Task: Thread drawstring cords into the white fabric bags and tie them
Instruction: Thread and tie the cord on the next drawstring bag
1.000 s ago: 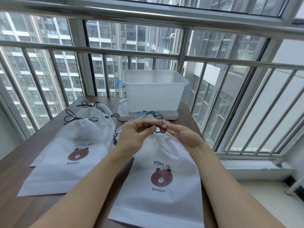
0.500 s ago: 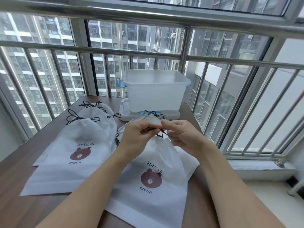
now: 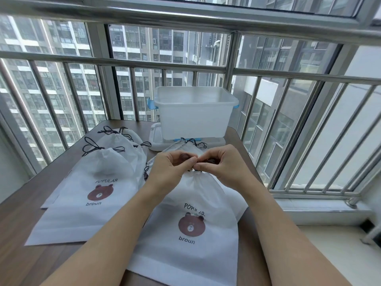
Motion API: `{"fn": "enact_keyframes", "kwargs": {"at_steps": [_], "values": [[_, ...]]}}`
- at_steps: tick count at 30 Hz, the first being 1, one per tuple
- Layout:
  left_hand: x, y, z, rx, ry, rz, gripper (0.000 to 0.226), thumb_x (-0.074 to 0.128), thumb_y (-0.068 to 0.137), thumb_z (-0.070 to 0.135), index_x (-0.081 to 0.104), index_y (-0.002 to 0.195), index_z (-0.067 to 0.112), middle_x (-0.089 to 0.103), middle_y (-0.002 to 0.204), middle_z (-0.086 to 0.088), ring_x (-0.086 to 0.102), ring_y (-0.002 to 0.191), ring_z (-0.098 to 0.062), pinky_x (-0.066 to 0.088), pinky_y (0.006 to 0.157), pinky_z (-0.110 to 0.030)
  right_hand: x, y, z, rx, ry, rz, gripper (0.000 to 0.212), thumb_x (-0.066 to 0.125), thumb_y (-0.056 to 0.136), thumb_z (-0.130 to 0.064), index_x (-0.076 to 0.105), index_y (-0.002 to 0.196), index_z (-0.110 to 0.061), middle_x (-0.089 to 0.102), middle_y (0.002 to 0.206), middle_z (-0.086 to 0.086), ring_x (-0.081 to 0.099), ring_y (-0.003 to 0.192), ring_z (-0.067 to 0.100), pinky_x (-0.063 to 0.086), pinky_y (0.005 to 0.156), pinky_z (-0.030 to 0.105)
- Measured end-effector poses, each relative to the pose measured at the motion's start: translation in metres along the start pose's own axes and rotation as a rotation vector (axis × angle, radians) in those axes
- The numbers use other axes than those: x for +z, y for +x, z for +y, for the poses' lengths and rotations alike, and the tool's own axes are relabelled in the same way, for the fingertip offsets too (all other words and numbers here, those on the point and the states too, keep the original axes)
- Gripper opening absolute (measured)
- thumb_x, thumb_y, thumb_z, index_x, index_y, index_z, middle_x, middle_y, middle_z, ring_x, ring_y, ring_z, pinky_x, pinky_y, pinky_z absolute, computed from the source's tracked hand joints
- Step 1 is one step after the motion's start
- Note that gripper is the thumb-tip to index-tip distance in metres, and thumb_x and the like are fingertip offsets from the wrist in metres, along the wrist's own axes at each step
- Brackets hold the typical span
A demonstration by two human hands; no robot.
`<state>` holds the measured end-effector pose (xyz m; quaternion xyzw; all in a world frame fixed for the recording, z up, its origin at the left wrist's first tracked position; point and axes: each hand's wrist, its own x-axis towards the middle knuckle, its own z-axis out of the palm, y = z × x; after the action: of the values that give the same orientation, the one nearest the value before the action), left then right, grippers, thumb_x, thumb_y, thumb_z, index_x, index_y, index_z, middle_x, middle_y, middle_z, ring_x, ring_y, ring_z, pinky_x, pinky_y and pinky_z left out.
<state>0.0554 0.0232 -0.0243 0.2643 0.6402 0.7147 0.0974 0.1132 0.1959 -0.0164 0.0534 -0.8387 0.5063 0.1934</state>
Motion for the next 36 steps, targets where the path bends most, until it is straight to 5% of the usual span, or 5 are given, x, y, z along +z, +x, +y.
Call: {"fn": "enact_keyframes", "kwargs": {"at_steps": [5, 12, 21, 24, 36], "values": [[-0.005, 0.006, 0.0, 0.008, -0.048, 0.039, 0.02, 0.076, 0.082, 0.005, 0.073, 0.102, 0.009, 0.076, 0.081, -0.011, 0.07, 0.074, -0.018, 0.055, 0.072, -0.023, 0.004, 0.0, 0.0, -0.014, -0.027, -0.013, 0.005, 0.077, 0.088, -0.015, 0.081, 0.085, -0.016, 0.074, 0.072, 0.004, 0.062, 0.065, 0.013, 0.046, 0.064, 0.03], [-0.01, 0.006, 0.004, -0.064, -0.183, -0.03, 0.02, 0.064, 0.091, 0.001, 0.068, 0.11, 0.002, 0.076, 0.093, -0.014, 0.067, 0.071, -0.014, 0.056, 0.069, -0.022, 0.009, 0.003, 0.003, -0.009, 0.118, 0.06, 0.013, 0.068, 0.093, -0.018, 0.081, 0.095, -0.016, 0.078, 0.091, 0.005, 0.072, 0.089, 0.02, 0.054, 0.087, 0.042], [-0.011, 0.007, -0.003, 0.078, 0.195, 0.058, 0.015, 0.079, 0.083, 0.016, 0.079, 0.08, 0.031, 0.077, 0.085, 0.002, 0.072, 0.083, -0.018, 0.055, 0.082, -0.034, 0.018, 0.001, 0.001, -0.005, 0.061, 0.067, 0.015, 0.064, 0.098, -0.016, 0.074, 0.087, -0.01, 0.068, 0.074, 0.01, 0.055, 0.07, 0.011, 0.044, 0.068, 0.028], [-0.009, 0.006, -0.001, 0.093, 0.219, 0.065, 0.015, 0.076, 0.084, 0.011, 0.08, 0.086, 0.025, 0.078, 0.086, 0.004, 0.073, 0.085, -0.018, 0.056, 0.083, -0.031, 0.02, 0.001, 0.001, 0.011, 0.024, 0.088, 0.017, 0.064, 0.098, -0.015, 0.072, 0.084, -0.011, 0.063, 0.067, -0.005, 0.051, 0.063, 0.006, 0.041, 0.062, 0.023], [-0.007, 0.005, -0.006, 0.015, 0.068, -0.085, 0.017, 0.073, 0.085, 0.001, 0.076, 0.101, 0.002, 0.078, 0.095, -0.009, 0.074, 0.093, -0.019, 0.055, 0.084, -0.022, 0.017, -0.001, -0.002, 0.103, 0.184, 0.018, 0.021, 0.067, 0.096, -0.015, 0.067, 0.083, 0.002, 0.059, 0.066, 0.002, 0.045, 0.058, 0.006, 0.036, 0.058, 0.02]]}}
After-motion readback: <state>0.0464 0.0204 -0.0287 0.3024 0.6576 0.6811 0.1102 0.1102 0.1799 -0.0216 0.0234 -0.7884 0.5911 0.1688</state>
